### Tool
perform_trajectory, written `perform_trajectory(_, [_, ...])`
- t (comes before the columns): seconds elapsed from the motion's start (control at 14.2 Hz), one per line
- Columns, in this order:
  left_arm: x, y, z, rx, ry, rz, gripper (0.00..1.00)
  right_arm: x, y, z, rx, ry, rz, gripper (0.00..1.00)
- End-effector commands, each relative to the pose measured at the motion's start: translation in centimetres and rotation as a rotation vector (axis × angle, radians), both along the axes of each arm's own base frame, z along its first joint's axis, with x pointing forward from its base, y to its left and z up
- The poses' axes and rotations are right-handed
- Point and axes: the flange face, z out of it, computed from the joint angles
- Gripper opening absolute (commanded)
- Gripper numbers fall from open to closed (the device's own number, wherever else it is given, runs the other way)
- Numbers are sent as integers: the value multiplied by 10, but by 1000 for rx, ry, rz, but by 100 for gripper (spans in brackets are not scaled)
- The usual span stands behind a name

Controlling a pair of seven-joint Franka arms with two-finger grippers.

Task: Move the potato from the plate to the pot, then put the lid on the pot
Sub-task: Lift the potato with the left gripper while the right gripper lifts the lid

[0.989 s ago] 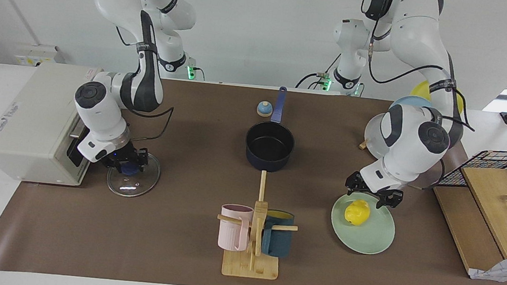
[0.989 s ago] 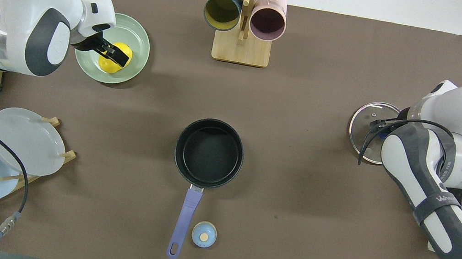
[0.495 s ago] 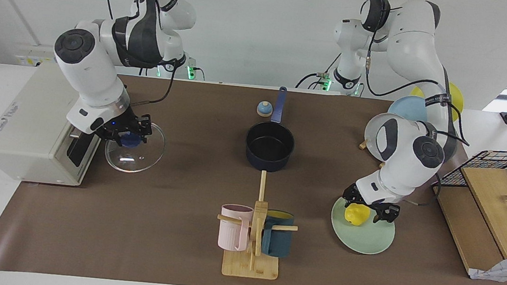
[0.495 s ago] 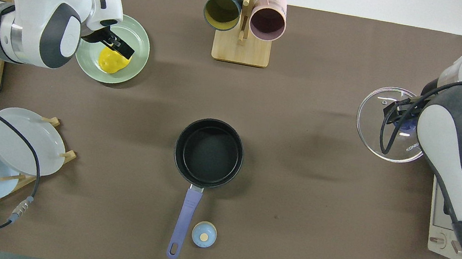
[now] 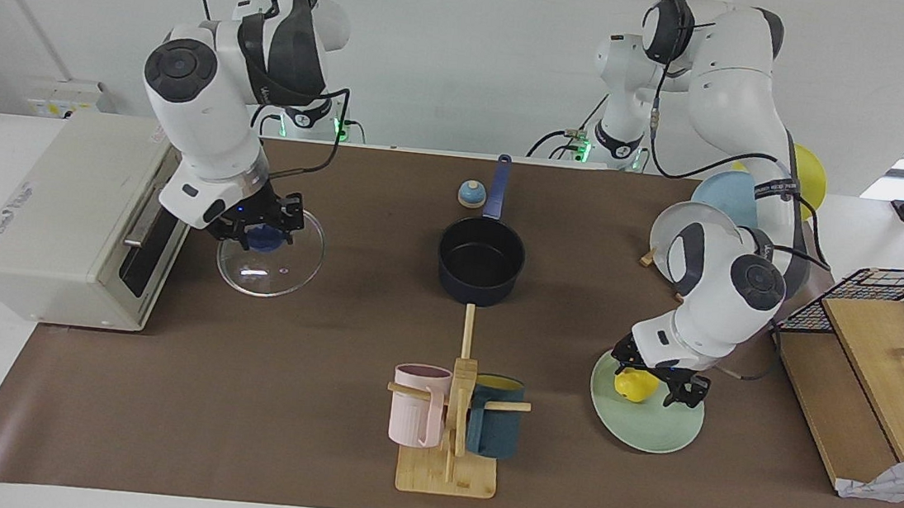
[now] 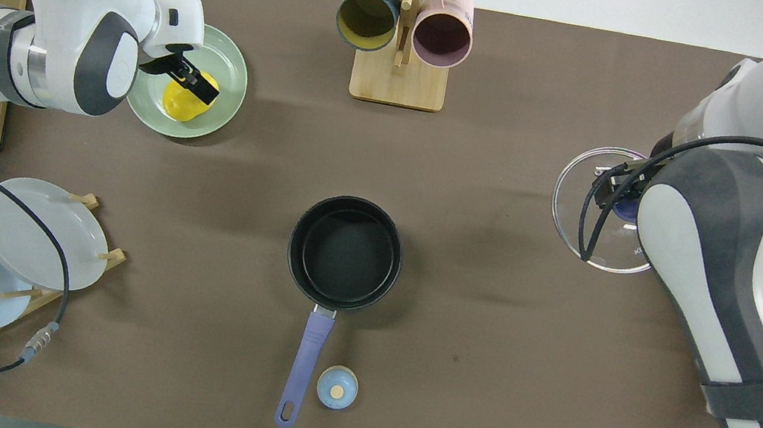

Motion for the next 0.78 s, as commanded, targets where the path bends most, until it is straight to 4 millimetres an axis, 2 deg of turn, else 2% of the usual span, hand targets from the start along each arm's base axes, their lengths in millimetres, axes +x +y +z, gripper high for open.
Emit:
perform_trajectory(0.0, [-4, 5, -10, 15, -1, -18, 100, -3, 0, 10, 15, -17, -14, 0])
perform_trajectory(0.07, [-4, 5, -8, 12, -4, -16, 84, -3, -1, 10, 15, -19, -16, 0])
perform_trajectory(0.14, [-5, 6, -7, 13, -2, -17, 47, -3, -1, 10, 15, -19, -14, 0])
perform_trajectory(0.21, [-6, 7, -8, 15, 5, -16, 19, -3, -2, 10, 15, -17, -16, 0])
perform_trajectory(0.28, [-6, 7, -8, 14, 7, -15, 2, -3, -3, 10, 15, -17, -17, 0])
perform_trajectory(0.49, [-5, 9, -4, 5, 19, 1, 0, -2, -4, 10, 15, -19, -19, 0])
perform_trajectory(0.71, [0, 9, 26, -50, 61, 43, 0, -3, -4, 9, 15, -16, -19, 0])
